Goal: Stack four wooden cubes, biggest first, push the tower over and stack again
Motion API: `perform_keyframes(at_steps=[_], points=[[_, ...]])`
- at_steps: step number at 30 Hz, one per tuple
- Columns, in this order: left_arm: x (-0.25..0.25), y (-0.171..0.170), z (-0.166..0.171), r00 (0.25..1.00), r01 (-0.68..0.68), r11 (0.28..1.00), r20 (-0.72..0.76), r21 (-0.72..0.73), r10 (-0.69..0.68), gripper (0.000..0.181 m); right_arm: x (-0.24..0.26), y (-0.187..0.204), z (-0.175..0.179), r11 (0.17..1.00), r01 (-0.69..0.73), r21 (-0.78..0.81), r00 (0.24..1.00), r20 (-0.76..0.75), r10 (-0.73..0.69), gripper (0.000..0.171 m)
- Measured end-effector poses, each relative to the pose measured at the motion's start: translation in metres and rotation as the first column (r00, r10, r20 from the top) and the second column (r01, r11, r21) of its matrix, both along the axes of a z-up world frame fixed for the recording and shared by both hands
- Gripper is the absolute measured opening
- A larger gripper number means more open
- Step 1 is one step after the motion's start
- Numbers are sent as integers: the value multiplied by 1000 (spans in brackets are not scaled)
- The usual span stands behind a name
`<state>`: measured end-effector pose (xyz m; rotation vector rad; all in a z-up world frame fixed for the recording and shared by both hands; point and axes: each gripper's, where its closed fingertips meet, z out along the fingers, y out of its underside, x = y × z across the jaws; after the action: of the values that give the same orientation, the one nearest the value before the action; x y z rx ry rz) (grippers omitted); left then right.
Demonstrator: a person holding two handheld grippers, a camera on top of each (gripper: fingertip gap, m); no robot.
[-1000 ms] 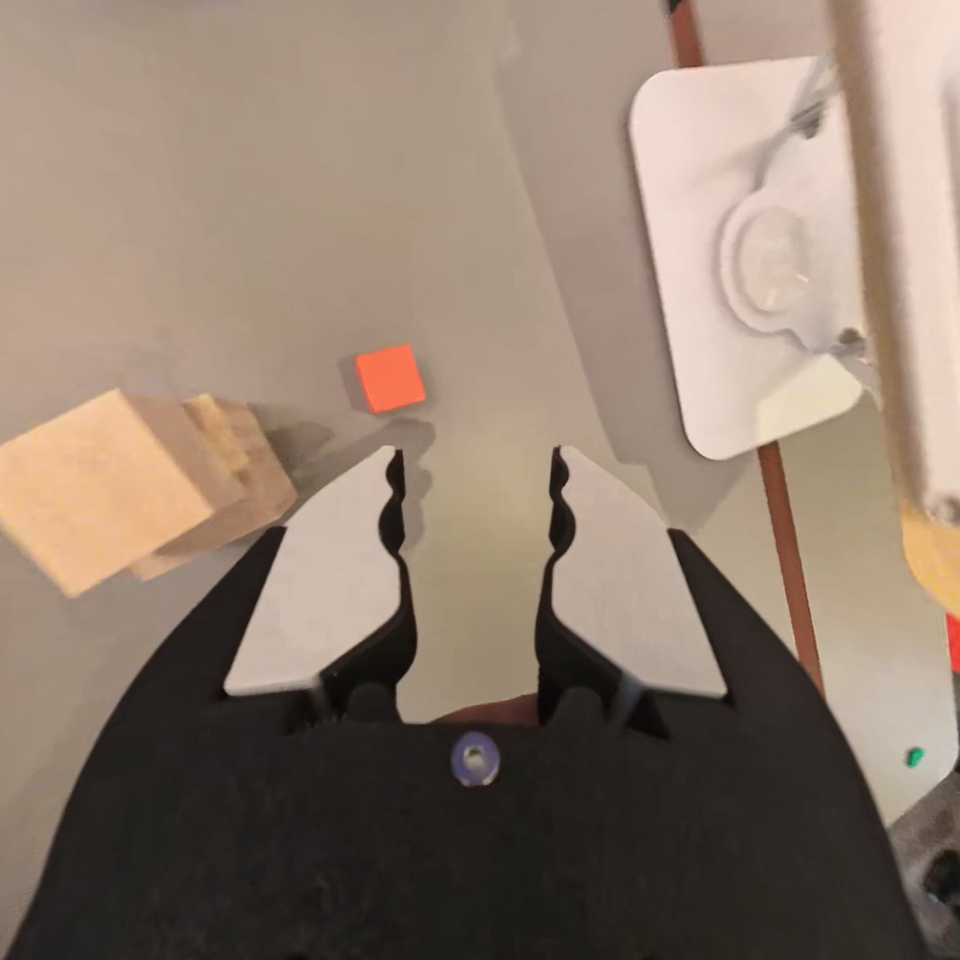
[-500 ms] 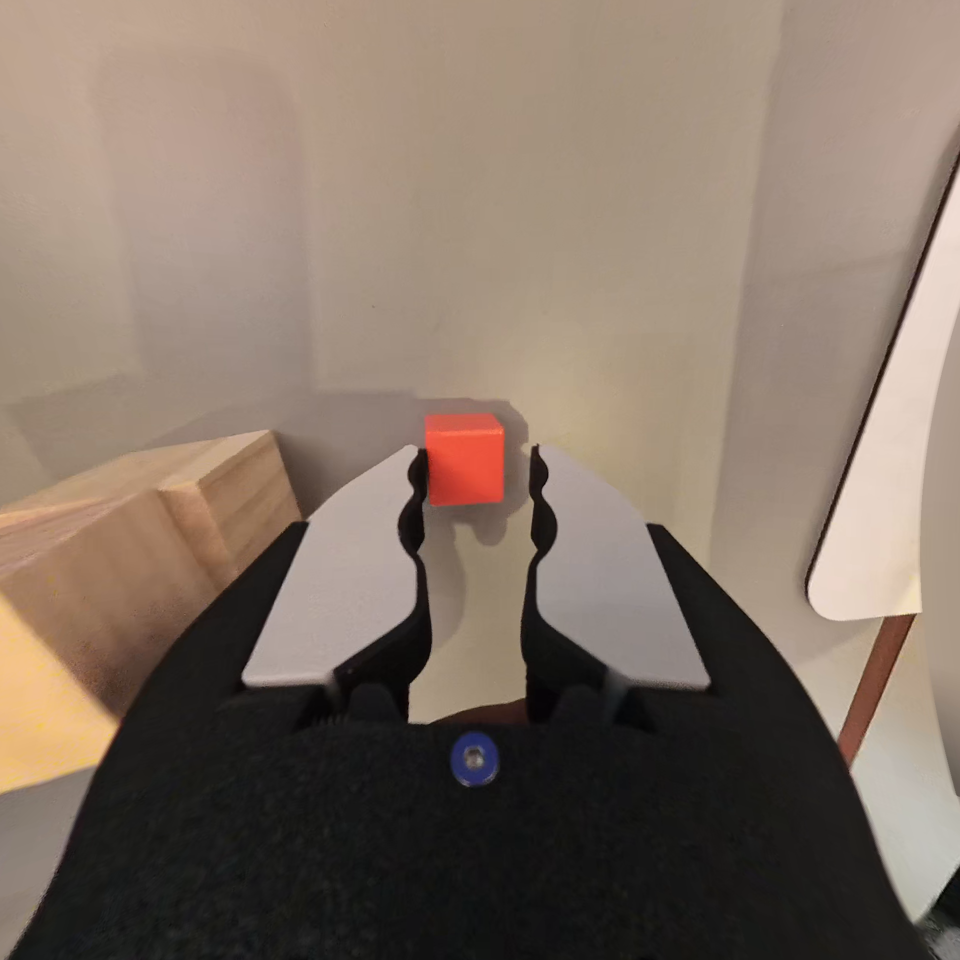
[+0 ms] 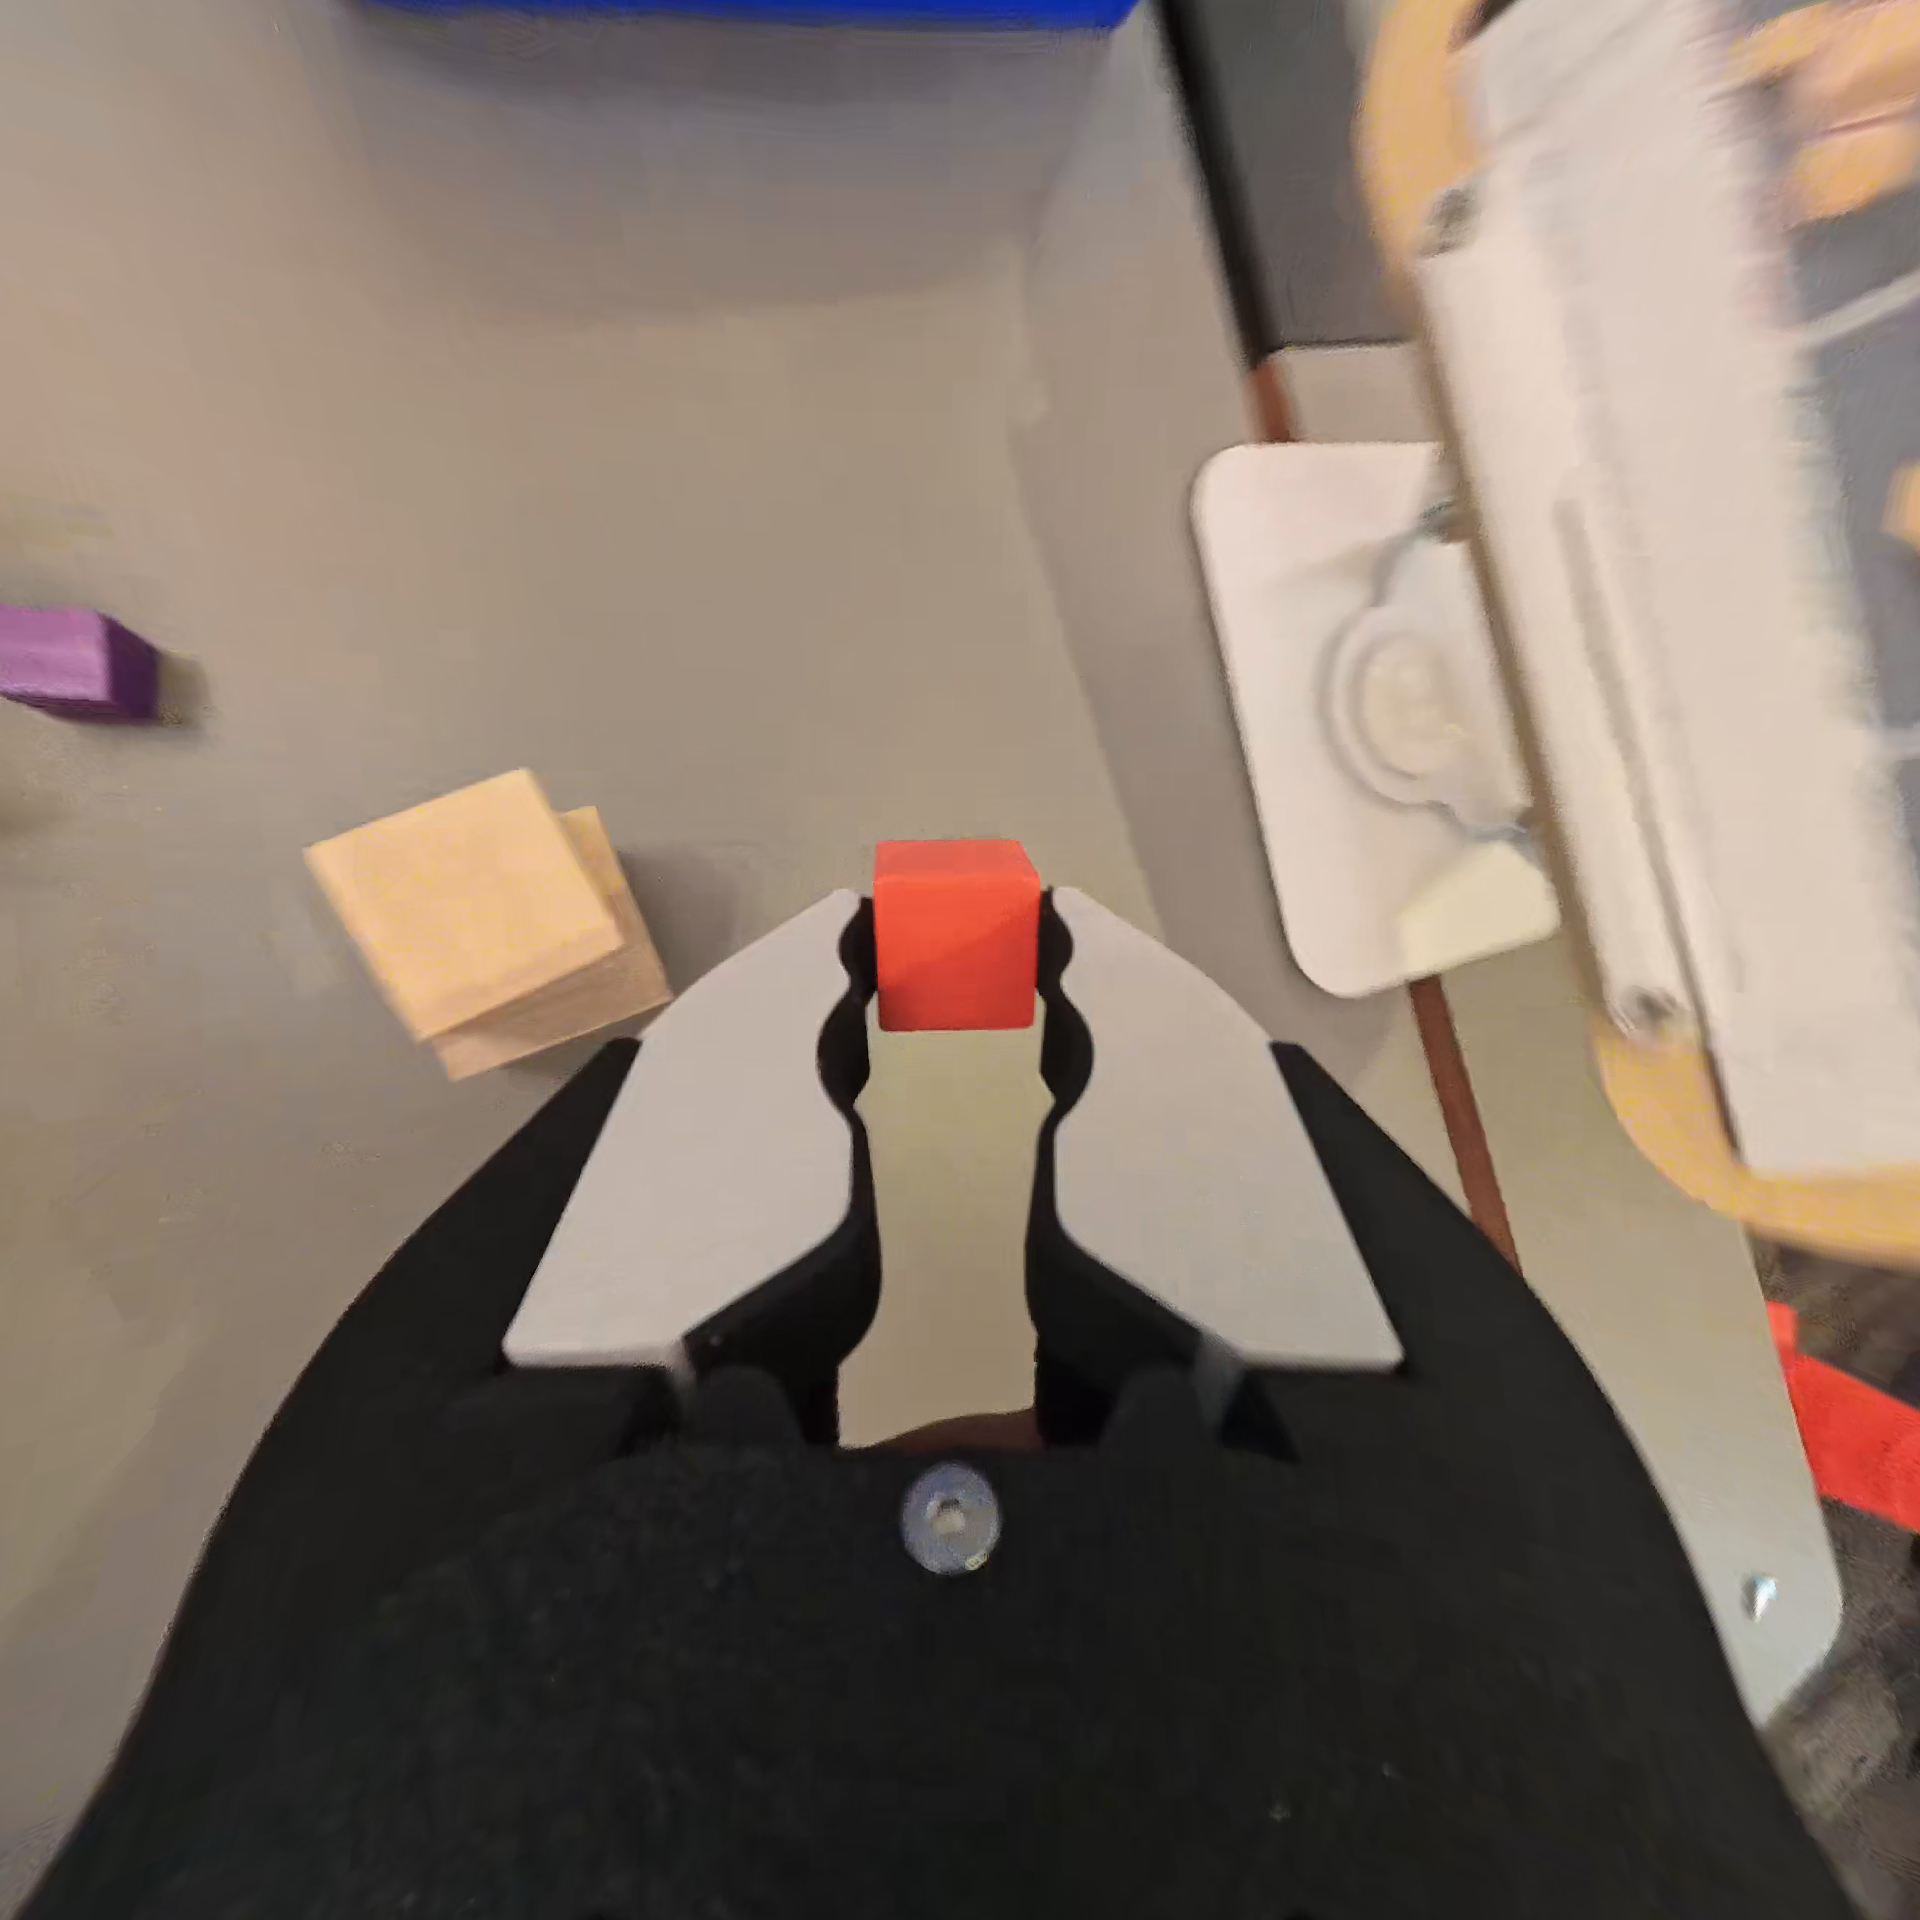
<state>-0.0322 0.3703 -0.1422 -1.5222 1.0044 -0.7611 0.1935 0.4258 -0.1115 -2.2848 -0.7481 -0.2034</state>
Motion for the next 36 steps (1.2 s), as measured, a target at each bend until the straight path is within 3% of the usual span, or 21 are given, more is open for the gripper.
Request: perform_keyframes(at_steps=[4, 10, 14, 18, 26, 29, 32, 36], points=[[-2, 0, 7, 999, 0, 1000, 32, -18, 1, 68, -7, -67, 32, 947, 204, 246, 974, -144, -173, 29], [-4, 10, 4, 997, -55, 998, 59, 5, 54, 65, -33, -168, 6, 732, 505, 457, 859, -348, -376, 29], [-12, 14, 10, 988, -112, 993, 108, 41, 107, 61, -56, -200, -3, 596, 652, 469, 745, -541, -390, 29], [-13, 11, 12, 989, -115, 991, 101, 67, 108, 61, -64, -210, -10, 563, 649, 511, 759, -481, -438, 29], [-6, 1, 8, 994, -78, 993, 79, 85, 71, 62, -58, -202, -13, 661, 577, 480, 812, -428, -398, 29], [-5, -2, 7, 995, -73, 993, 71, 94, 66, 62, -57, -173, -1, 807, 423, 411, 895, -327, -303, 29], [-5, -3, 7, 996, -67, 993, 71, 100, 60, 62, -66, -133, 17, 943, 158, 293, 978, -175, -109, 29], [-5, -2, 6, 996, -61, 995, 69, 85, 56, 62, -69, -88, 14, 989, -143, -35, 985, 92, 146, 29]])
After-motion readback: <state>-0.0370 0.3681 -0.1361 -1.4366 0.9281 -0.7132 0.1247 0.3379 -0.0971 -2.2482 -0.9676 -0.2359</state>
